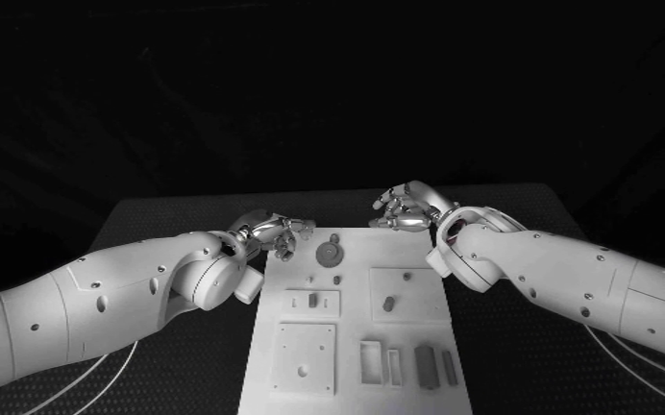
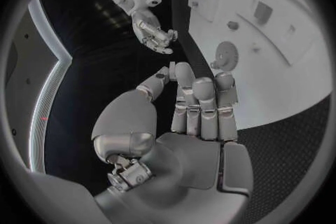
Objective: Assemble the parts on the task board
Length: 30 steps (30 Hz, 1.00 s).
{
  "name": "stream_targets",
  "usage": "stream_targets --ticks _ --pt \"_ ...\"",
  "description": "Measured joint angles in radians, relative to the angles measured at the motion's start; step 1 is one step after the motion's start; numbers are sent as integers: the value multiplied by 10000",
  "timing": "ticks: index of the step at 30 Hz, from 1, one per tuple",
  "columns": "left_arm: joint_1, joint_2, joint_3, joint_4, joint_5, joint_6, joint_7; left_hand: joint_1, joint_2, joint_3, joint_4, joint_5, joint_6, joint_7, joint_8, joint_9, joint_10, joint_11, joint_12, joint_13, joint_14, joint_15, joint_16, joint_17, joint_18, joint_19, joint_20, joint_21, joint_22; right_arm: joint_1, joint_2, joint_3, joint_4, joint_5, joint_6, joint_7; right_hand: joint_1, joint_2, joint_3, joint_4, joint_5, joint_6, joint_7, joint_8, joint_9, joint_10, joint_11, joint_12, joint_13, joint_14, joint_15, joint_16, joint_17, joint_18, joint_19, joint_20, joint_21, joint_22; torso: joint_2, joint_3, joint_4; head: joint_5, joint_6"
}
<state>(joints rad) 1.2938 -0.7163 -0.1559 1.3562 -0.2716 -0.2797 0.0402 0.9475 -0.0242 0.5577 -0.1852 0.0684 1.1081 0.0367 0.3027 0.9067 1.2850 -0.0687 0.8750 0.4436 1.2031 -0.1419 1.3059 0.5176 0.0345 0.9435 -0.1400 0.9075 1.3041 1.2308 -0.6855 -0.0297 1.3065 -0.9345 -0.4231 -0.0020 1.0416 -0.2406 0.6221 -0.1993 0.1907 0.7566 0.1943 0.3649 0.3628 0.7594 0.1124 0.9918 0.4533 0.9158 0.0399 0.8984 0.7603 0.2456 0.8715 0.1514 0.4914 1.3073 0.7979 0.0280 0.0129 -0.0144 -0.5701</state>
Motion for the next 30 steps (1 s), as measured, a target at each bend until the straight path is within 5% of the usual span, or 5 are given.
stream_targets --ticks 5,10,22,30 --pt "-6 62 -82 127 1086 -214 509 240 57 0 0 -1 -72 77 -359 -259 -619 228 -307 -103 -830 140 -440 -171 -198 -532 175 -430 -71 -87 48 -27 522 265 -78 -45 -56 55 -207 -202 -836 142 46 60 -10 0 0 41 -51 0 0 39 -17 1 0 0 0 0 -1 -1 3 8 207" --pt "-15 102 -129 176 1765 -413 814 341 40 -1 -1 -38 -43 152 -480 -316 -816 425 -392 -224 -1255 245 -672 -300 -198 -815 309 -699 -101 -153 189 -30 963 456 -392 -82 -56 56 -397 -300 -1294 231 32 117 -2 0 0 74 -66 0 0 39 -23 1 0 0 0 1 -1 -7 9 -17 338" --pt "-49 247 -169 264 2759 -1028 1344 598 -67 -67 -68 -76 -32 234 -650 -529 -930 528 -434 -285 -1475 331 -738 -360 -196 -969 328 -829 -101 -233 609 -27 1217 432 -1552 -89 -164 -52 -1048 -822 -1365 471 -104 365 222 114 -113 337 8 -7 -66 267 59 1 128 -83 44 0 6 -18 11 -48 491" --pt "-54 288 -167 336 3017 -1212 1484 697 -166 -87 -182 -108 73 191 -803 -849 -847 444 -129 -213 -1476 333 -667 -337 -197 -969 328 -829 -12 -346 1020 -30 992 37 -2003 -88 -30 81 -1341 -863 -1365 738 -257 560 462 255 -251 777 301 169 -238 758 339 11 429 -244 492 4 12 -20 12 -48 525"
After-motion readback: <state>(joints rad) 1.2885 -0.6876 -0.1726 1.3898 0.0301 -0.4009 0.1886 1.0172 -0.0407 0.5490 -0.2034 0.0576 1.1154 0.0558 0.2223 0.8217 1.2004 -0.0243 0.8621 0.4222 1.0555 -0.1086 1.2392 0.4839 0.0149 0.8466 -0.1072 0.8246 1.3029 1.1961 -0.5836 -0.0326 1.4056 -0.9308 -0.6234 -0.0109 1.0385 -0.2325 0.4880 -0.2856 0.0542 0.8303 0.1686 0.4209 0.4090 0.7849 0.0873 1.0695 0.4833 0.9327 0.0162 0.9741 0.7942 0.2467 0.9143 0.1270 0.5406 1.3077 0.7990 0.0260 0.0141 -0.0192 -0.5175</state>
